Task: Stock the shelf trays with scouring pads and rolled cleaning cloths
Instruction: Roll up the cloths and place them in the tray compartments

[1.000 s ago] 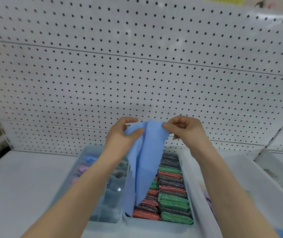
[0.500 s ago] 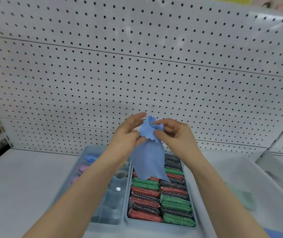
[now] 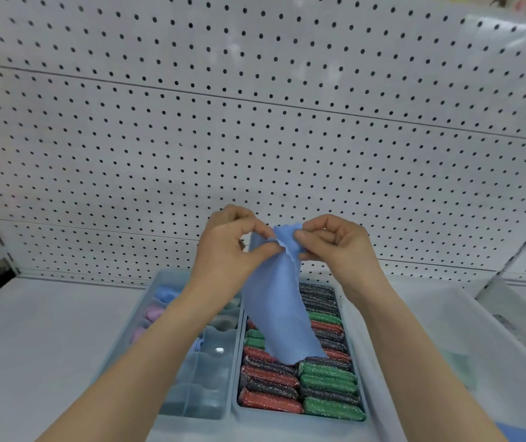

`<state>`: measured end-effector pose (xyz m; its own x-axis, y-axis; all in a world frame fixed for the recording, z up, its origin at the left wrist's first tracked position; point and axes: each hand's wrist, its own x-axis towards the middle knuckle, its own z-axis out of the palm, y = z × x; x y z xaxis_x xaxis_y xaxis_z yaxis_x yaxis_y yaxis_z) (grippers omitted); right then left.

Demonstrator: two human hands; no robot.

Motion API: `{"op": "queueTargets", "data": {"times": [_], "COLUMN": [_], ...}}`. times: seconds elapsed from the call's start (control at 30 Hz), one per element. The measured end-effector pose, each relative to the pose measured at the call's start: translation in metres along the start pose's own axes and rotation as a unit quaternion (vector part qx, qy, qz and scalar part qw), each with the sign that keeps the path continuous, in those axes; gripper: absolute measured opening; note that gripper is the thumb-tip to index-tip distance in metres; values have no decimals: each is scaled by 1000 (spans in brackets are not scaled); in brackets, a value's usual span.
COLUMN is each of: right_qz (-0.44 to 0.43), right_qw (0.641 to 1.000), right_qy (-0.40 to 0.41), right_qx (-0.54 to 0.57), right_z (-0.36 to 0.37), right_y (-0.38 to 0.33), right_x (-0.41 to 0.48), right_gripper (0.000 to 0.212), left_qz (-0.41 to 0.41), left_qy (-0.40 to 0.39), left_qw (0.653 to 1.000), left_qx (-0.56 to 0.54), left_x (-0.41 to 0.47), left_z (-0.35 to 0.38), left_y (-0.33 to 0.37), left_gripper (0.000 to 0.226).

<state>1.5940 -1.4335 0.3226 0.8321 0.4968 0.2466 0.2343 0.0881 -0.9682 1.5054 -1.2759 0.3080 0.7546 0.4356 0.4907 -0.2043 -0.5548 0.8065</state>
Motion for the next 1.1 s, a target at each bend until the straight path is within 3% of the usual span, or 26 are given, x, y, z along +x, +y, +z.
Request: {"op": "queueTargets", "data": {"times": [0.1,0.37,0.53,0.77,0.93,1.1], "right_qz": [-26,-15,-6,-26,-29,-40], "right_qw": [999,997,995,999,998,997], "right_qy": [2,-68,-98,19,59,59], "right_qx": [-24,-29,-23,-12,-4,-24], "right_z": [3,3,1,-10,-29,-24], "right_y": [-5,-3,-7,-3,-6,-6], "right_x": [0,-4,-8,2,6,7], "right_gripper": [3,4,19,7,5,6], "left_qz": [24,-43,-42,-7,-40,-49], "left_qy": [-30,-47,-42,-107,-30,-12], "left_qw": [999,998,998,986,997,999], "left_qx": [28,10,17,132,51,6], "left_x": [2,7,7,5,8,10], "left_z": [0,2,3,-15,-28,-33], "left_y": [4,10,11,-1,0,4], "left_gripper": [12,14,14,20,19,18]}}
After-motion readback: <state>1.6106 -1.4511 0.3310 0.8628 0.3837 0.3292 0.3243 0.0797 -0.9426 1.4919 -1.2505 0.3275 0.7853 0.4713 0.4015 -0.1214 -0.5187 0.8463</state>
